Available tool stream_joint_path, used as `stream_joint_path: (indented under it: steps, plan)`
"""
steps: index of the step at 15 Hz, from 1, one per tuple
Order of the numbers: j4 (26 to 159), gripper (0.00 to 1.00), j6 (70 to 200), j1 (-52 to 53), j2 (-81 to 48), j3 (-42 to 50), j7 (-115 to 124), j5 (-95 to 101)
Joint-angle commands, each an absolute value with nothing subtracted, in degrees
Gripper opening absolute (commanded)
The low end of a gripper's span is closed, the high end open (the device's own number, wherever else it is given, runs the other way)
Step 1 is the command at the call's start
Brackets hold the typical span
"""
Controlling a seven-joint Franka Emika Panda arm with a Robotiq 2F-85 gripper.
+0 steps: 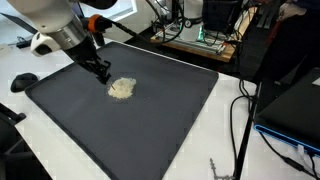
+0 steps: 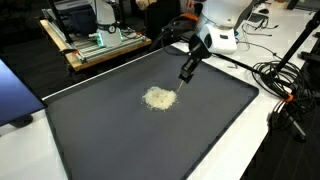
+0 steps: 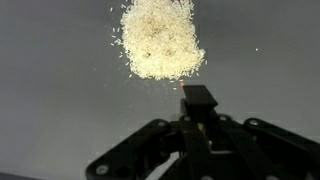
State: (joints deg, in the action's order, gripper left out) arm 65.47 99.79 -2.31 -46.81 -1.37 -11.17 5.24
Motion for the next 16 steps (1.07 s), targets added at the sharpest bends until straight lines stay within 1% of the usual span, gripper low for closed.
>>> stream_joint_path:
  steps: [1, 12, 15, 16]
  plan:
    - [62.1, 0.03, 97.6, -6.4, -48.0, -2.5, -14.9, 0.1]
    - [64.1, 0.03, 98.9, -17.2, -46.8, -3.5, -25.3, -10.9]
    - [65.6, 0.03, 99.6, -18.7, -46.5, -3.0, -27.8, -11.7]
    - [64.1, 0.03, 99.3, -17.3, -47.1, -2.2, -25.8, -10.2]
